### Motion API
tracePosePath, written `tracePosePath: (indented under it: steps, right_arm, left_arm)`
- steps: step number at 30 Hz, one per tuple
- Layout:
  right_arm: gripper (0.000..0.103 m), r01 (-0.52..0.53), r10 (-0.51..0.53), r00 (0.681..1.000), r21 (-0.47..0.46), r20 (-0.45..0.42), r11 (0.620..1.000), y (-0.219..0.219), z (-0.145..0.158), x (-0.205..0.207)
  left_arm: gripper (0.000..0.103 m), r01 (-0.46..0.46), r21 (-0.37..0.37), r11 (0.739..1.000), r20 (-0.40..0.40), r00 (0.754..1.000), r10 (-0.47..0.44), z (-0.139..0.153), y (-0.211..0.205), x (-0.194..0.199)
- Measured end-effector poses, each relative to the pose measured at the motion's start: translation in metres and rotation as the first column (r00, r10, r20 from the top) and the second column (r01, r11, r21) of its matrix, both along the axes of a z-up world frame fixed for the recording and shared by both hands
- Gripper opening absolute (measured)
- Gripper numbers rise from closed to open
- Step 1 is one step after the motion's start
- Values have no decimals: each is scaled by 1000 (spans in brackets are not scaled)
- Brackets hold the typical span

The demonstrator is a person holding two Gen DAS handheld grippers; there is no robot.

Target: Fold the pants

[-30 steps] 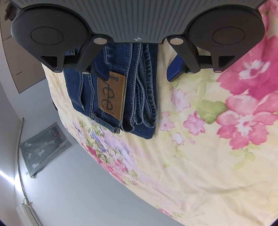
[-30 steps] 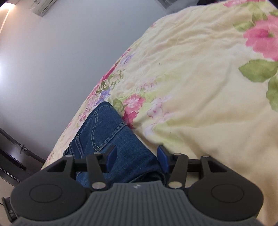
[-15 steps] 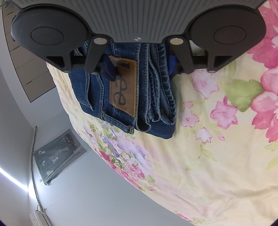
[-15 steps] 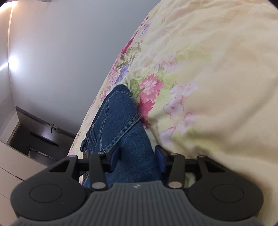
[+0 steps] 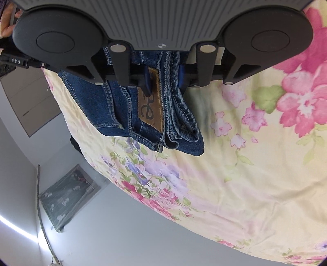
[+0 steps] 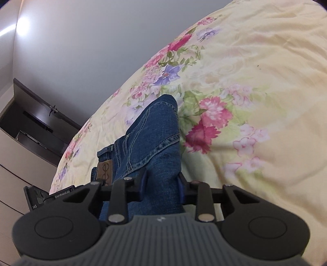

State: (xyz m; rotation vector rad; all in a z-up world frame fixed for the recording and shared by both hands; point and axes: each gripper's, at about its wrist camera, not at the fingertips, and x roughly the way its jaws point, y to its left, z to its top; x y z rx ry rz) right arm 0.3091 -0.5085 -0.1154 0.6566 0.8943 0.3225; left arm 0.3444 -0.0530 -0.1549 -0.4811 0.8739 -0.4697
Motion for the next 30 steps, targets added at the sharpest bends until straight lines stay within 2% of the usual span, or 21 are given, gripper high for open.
tracePosePath:
  steps: [4, 8, 16, 20, 23, 30]
  right_arm:
    - [25, -17, 17, 1000, 13, -15, 1000, 21, 10, -22]
    - [24, -62, 62, 998, 23, -10, 998, 53, 20, -44]
    - [24, -148, 147, 989, 54, 22, 987, 123, 35, -75]
    - [24, -185, 183, 982, 54, 40, 981, 165, 44, -68]
    - [24, -213, 209, 976, 62, 65, 975, 197, 48, -60]
    - [24, -244, 235, 967, 97, 95, 965, 272, 36, -16]
  left_arm:
    - [27, 21, 15, 1000, -42, 999, -20, 11, 22, -22]
    - [27, -8, 13, 1000, -82, 997, 9, 21, 53, -47]
    - [27, -110, 35, 993, -57, 992, 112, 37, 117, -103]
    - [26, -158, 8, 987, -60, 986, 158, 40, 158, -107]
    - [26, -178, 23, 984, -38, 983, 179, 47, 186, -104]
    - [25, -228, 28, 973, -25, 973, 228, 52, 257, -69]
